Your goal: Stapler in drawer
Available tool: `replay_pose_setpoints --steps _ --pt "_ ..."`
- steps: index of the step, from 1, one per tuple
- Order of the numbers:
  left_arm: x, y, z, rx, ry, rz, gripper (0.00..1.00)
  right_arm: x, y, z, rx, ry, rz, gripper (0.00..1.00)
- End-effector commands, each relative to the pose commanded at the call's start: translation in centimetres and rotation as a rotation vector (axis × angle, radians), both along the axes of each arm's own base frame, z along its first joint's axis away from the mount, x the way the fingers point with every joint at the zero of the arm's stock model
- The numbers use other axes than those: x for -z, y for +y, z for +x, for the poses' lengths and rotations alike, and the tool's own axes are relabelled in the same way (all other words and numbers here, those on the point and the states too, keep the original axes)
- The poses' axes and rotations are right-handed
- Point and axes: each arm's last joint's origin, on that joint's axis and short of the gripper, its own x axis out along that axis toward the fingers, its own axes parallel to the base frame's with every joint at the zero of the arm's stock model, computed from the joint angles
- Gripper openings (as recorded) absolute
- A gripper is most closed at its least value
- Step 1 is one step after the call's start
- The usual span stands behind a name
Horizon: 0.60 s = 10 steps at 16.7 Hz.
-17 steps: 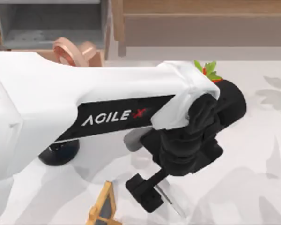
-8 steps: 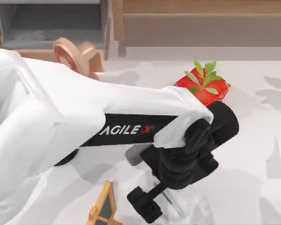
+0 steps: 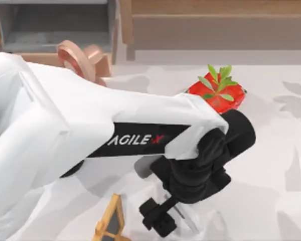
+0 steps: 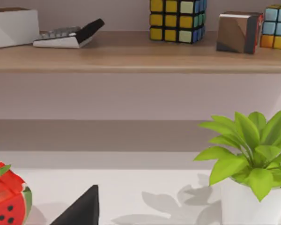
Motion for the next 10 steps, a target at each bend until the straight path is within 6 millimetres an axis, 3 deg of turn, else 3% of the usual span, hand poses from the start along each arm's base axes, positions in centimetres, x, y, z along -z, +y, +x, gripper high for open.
replay_pose_setpoints --steps 9,10 --pt "0.00 0.00 0.00 0.000 0.000 0.000 0.02 0.00 0.00 0.00 0.000 0.000 0.000 1.00" --pt "0.00 0.00 0.00 0.000 0.000 0.000 0.00 0.00 0.00 0.00 0.000 0.000 0.000 1.00"
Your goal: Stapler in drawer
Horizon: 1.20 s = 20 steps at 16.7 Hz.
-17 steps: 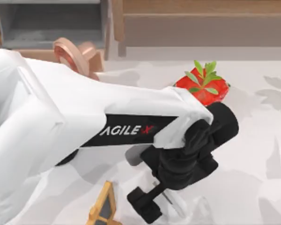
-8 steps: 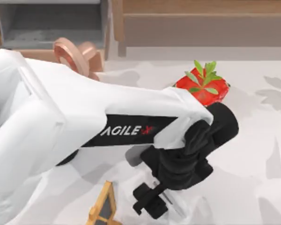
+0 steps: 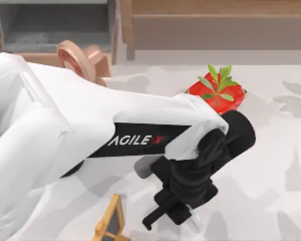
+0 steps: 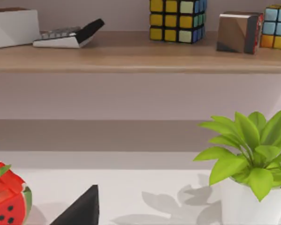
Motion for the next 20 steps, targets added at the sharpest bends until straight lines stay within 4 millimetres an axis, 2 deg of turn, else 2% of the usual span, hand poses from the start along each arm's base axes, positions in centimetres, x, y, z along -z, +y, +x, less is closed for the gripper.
replay_pose_setpoints --steps 9,17,20 --pt "-0.1 0.0 0.0 0.000 -0.001 -0.001 0.00 0.0 0.0 0.0 0.000 0.000 0.000 1.00" --pt "-3.0 0.0 0.0 0.000 -0.001 -0.001 0.00 0.0 0.0 0.0 0.000 0.000 0.000 1.00" --pt "-2.8 0.0 0.0 0.001 0.002 0.003 0.00 0.0 0.0 0.0 0.000 0.000 0.000 1.00"
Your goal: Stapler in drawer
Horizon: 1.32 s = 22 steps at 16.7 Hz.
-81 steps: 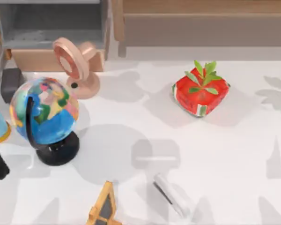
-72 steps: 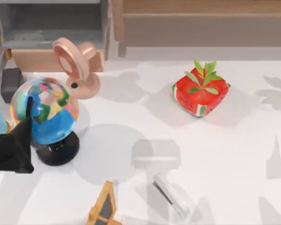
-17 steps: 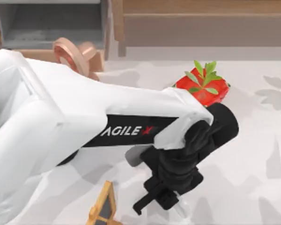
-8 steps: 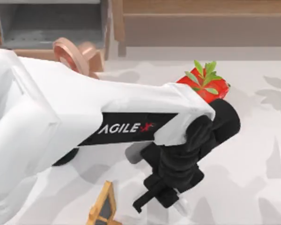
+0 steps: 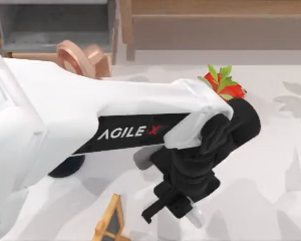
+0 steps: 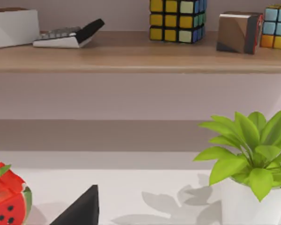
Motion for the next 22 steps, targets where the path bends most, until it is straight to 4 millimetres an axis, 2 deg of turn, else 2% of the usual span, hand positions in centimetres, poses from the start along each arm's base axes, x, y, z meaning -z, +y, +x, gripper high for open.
replay_pose_setpoints --steps 2,5,8,11,13,16,19,22 --pt "-0.2 0.0 0.2 0.002 -0.002 -0.004 0.00 0.0 0.0 0.0 0.000 0.000 0.000 1.00" --pt "-1.8 0.6 2.5 0.020 -0.022 -0.035 0.00 0.0 0.0 0.0 0.000 0.000 0.000 1.00" --pt "-4.8 2.4 6.7 0.051 -0.067 -0.084 0.00 0.0 0.0 0.0 0.000 0.000 0.000 1.00" --pt "-8.6 6.3 11.9 0.089 -0.142 -0.124 0.00 0.0 0.0 0.0 0.000 0.000 0.000 1.00" --pt "-11.2 10.3 15.4 0.114 -0.203 -0.132 0.00 0.0 0.0 0.0 0.000 0.000 0.000 1.00" --pt "-14.8 17.8 19.7 0.152 -0.294 -0.107 0.00 0.0 0.0 0.0 0.000 0.000 0.000 1.00" --pt "-17.1 26.3 22.3 0.198 -0.356 -0.041 0.00 0.0 0.0 0.0 0.000 0.000 0.000 1.00" --pt "-17.4 34.5 23.7 0.262 -0.358 0.035 0.00 0.0 0.0 0.0 0.000 0.000 0.000 1.00"
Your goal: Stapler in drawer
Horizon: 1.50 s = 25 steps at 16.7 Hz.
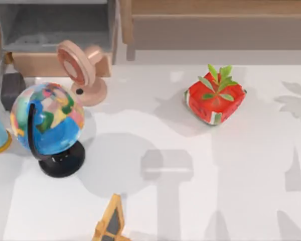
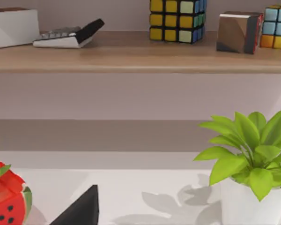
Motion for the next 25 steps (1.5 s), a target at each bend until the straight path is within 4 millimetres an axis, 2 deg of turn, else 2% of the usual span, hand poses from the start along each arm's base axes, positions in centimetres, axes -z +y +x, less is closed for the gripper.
replay_pose_setpoints --steps 2,5,7,9,11,13,25 --pt "1.4 4.8 0.7 0.047 0.033 0.049 0.00 0.0 0.0 0.0 0.000 0.000 0.000 1.00" --pt "5.2 10.8 1.7 0.139 0.118 0.092 0.00 0.0 0.0 0.0 0.000 0.000 0.000 1.00" --pt "8.5 13.6 2.2 0.214 0.184 0.098 0.00 0.0 0.0 0.0 0.000 0.000 0.000 1.00" --pt "11.7 15.3 2.5 0.294 0.246 0.092 0.00 0.0 0.0 0.0 0.000 0.000 0.000 1.00" --pt "14.1 15.8 2.8 0.369 0.300 0.079 0.00 0.0 0.0 0.0 0.000 0.000 0.000 1.00" --pt "15.5 15.8 2.8 0.419 0.337 0.067 0.00 0.0 0.0 0.0 0.000 0.000 0.000 1.00" --pt "16.3 15.7 2.9 0.430 0.339 0.068 0.00 0.0 0.0 0.0 0.000 0.000 0.000 1.00"
